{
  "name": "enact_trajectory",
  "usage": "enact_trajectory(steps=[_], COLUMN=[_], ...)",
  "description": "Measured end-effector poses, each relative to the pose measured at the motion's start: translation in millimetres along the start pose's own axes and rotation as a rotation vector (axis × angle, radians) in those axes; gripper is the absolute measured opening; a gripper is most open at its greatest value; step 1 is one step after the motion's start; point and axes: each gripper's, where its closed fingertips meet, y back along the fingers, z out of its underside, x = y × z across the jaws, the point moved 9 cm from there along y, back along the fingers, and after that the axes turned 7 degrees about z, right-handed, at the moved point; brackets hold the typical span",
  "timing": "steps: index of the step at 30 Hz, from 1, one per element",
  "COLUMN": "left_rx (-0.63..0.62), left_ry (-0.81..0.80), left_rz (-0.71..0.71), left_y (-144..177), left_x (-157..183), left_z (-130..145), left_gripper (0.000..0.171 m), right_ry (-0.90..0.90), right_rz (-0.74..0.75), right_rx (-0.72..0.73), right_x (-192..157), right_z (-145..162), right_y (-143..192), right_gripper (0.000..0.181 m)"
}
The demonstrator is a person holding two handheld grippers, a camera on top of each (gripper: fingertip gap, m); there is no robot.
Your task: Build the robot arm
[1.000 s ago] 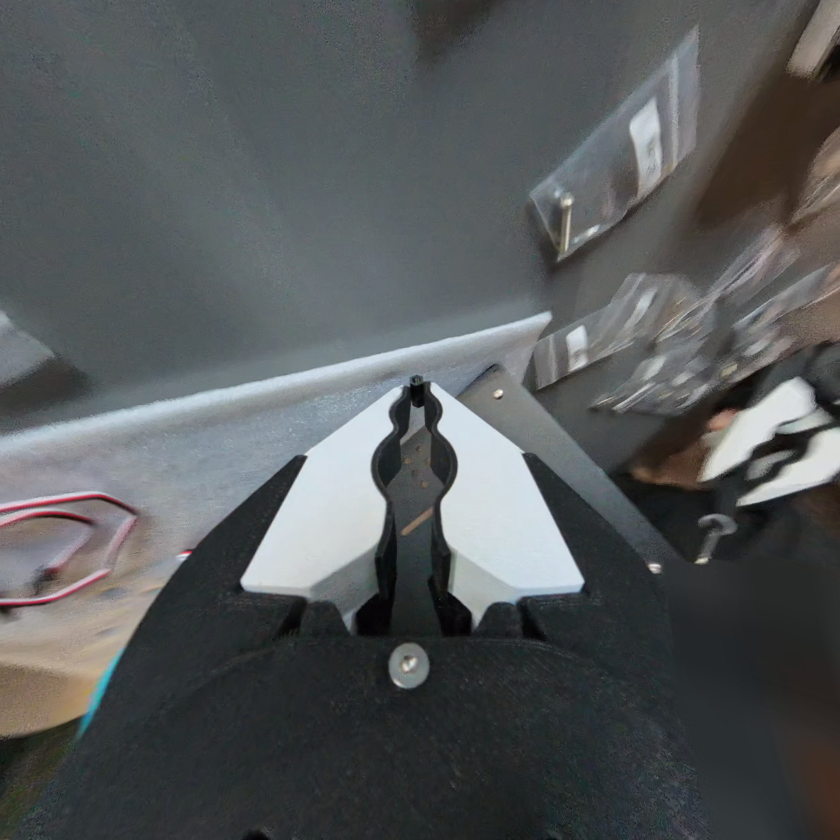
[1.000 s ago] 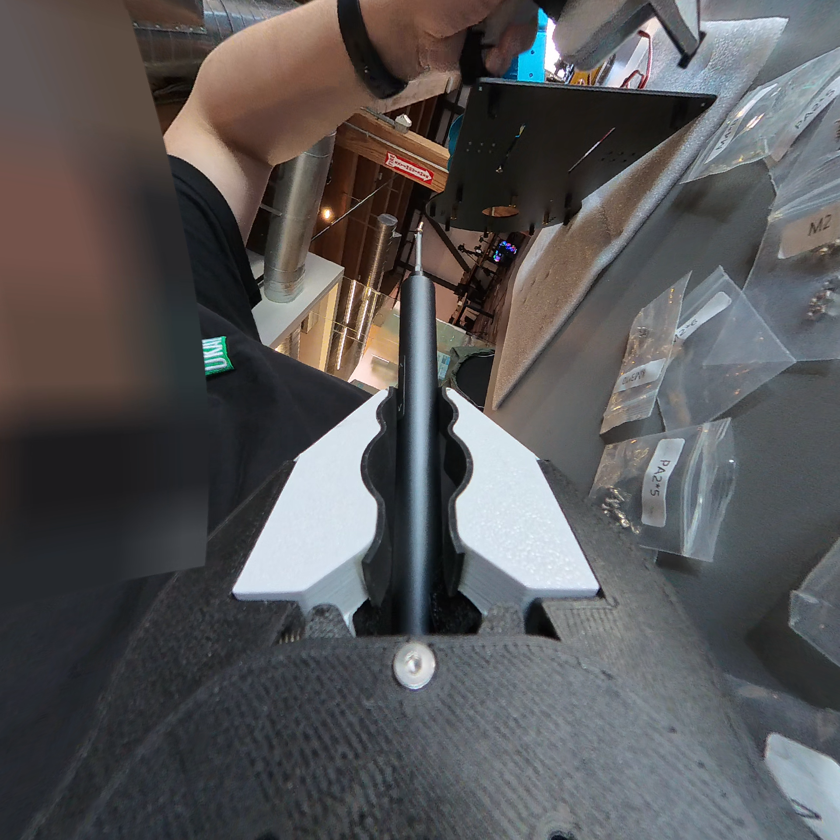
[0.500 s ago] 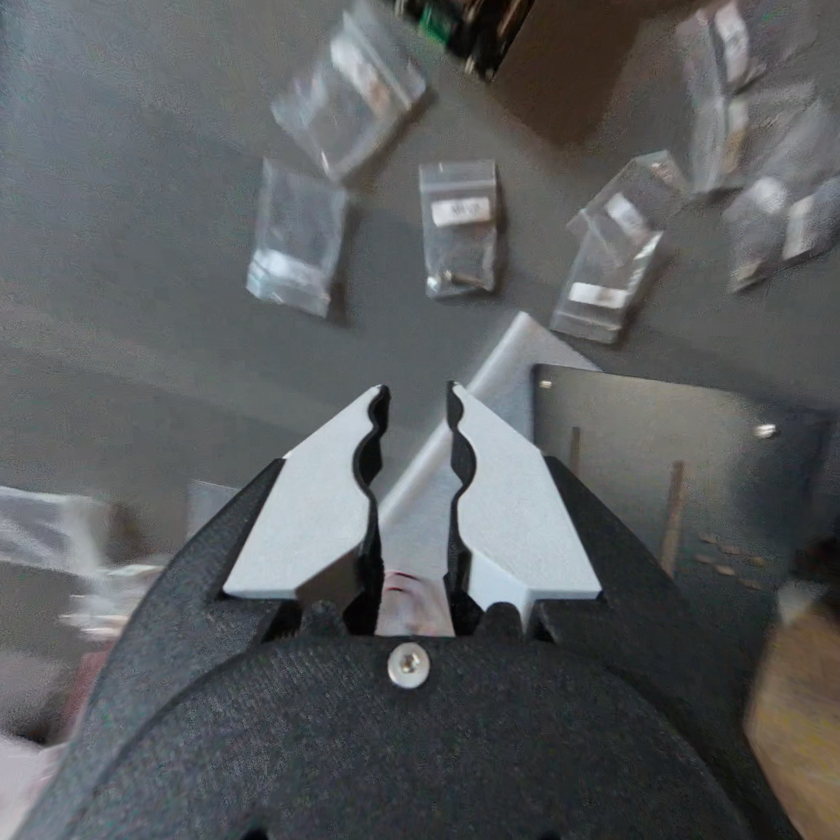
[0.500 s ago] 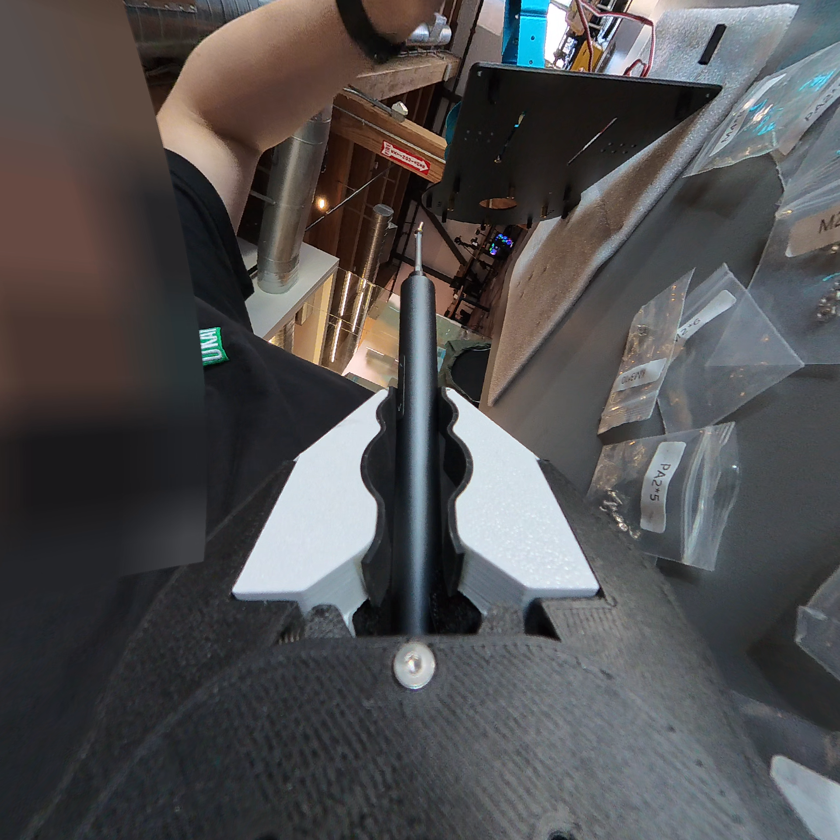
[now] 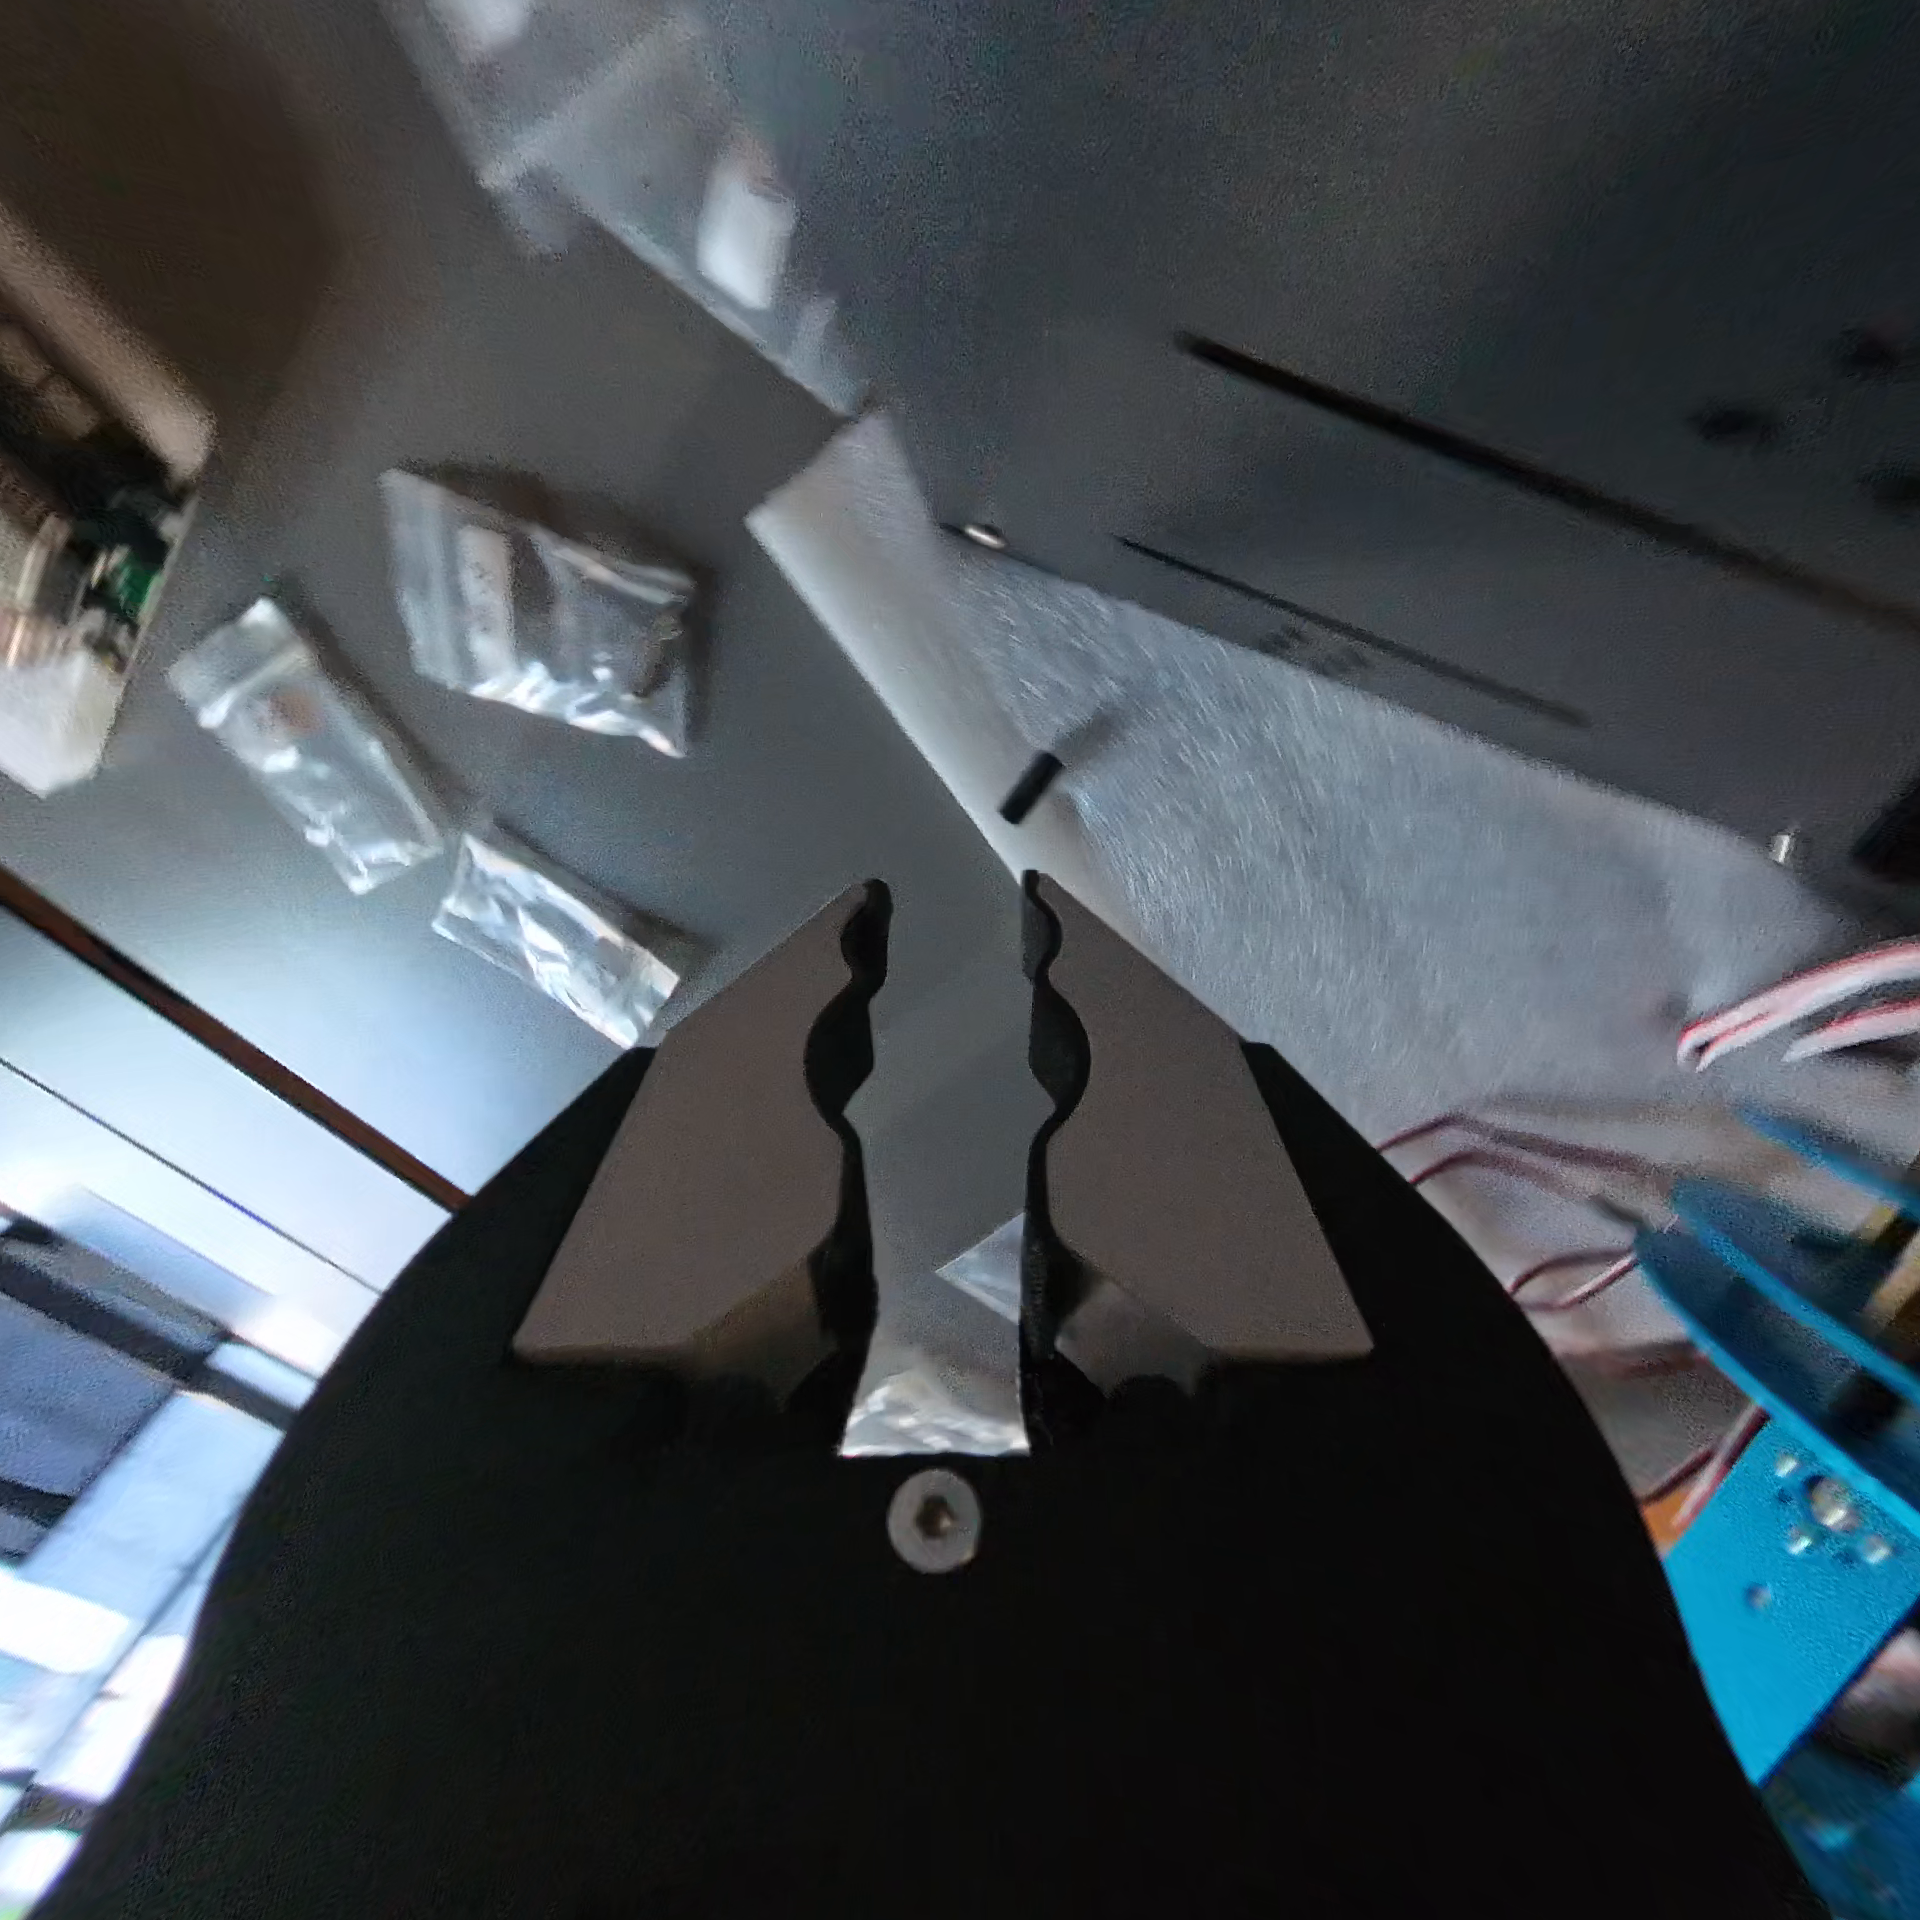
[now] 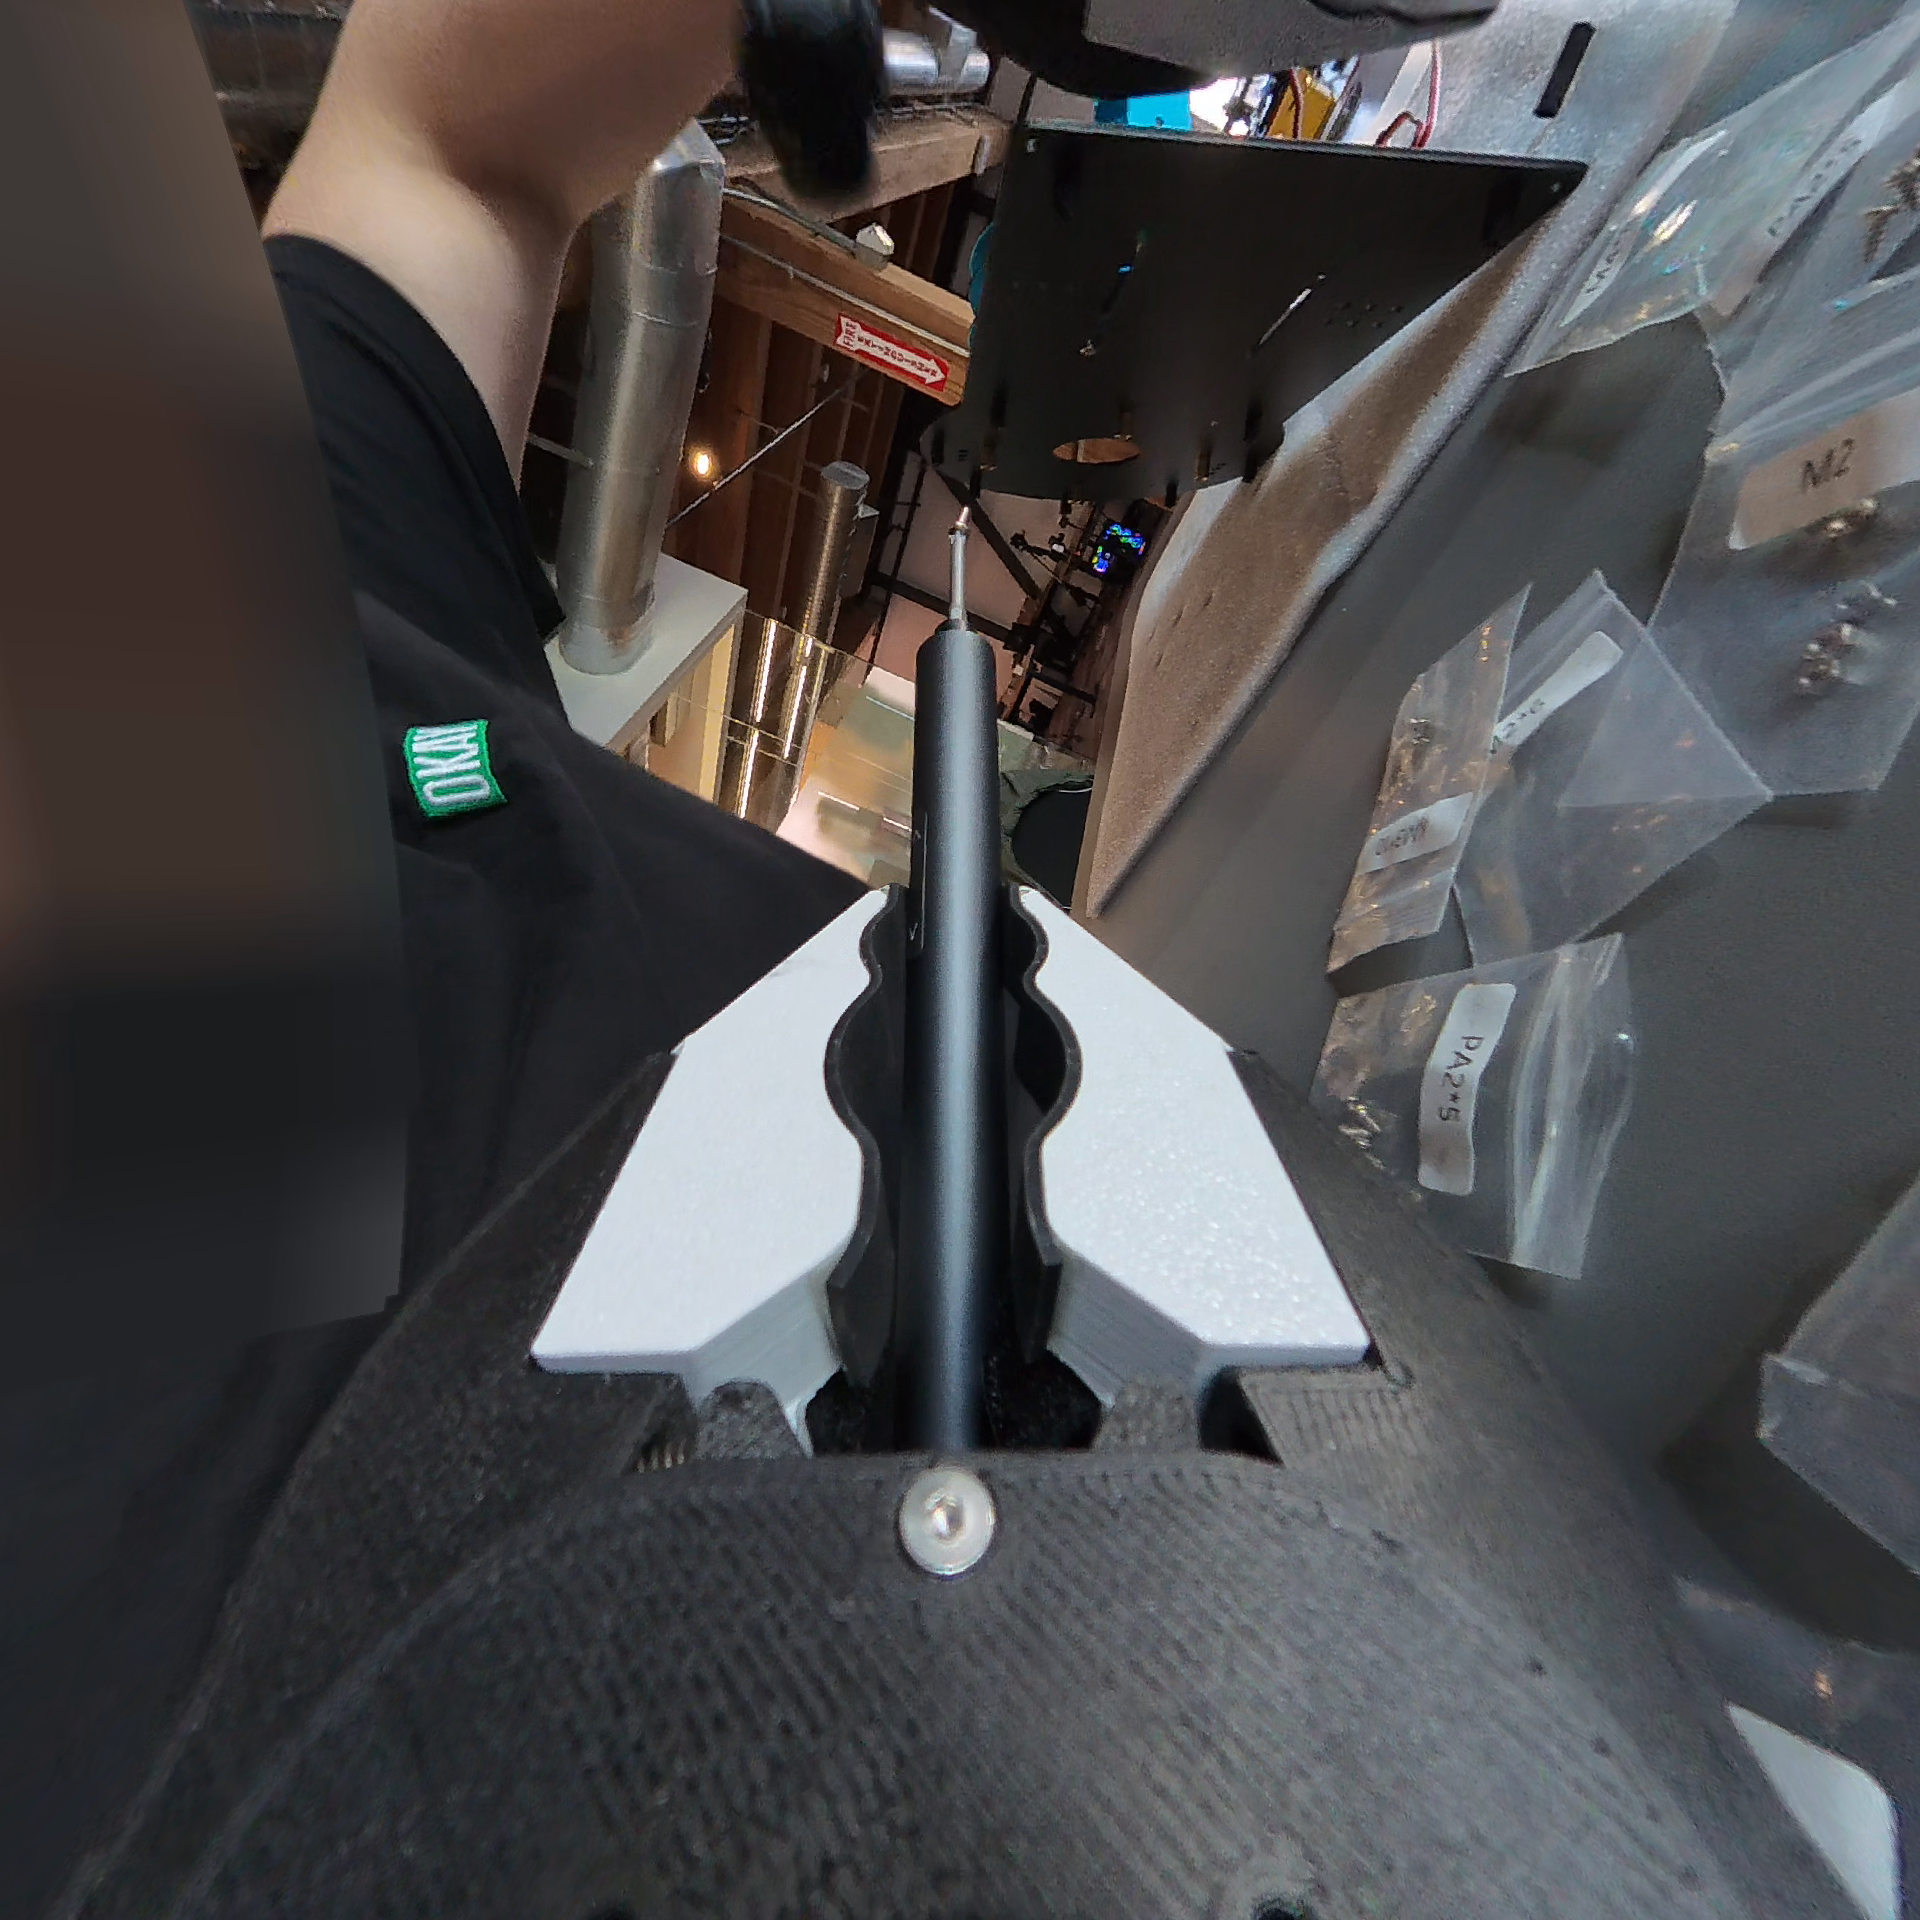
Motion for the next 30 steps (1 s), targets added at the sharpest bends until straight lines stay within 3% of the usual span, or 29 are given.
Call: enact_trajectory(steps=[2, 6, 19, 23, 30], left_rx=[-0.023, -0.053, -0.027, -0.024, -0.002], left_ry=[-0.138, -0.234, -0.285, -0.241, -0.048], left_rz=[-0.013, 0.004, 0.02, 0.05, 0.054], left_y=[-1.8, -10.1, -25.7, -27.0, -16.5], left_x=[7.0, 15.8, 13.8, 13.0, 10.4], left_z=[0.5, -0.1, -9.4, -10.2, -3.0], left_gripper=[0.023, 0.028, 0.012, 0.003, 0.003], right_ry=[0.012, 0.019, 0.001, 0.01, 0.015], right_rz=[0.002, 0.015, 0.04, 0.049, 0.066], right_rx=[-0.003, -0.007, -0.021, -0.027, -0.033], right_x=[-1.6, -2.5, 2.6, 1.6, 2.4], right_z=[0.0, 0.5, 2.4, 2.7, 3.0], right_y=[-0.4, -1.0, -1.4, -1.7, -3.5], right_gripper=[0.016, 0.016, 0.016, 0.016, 0.016])
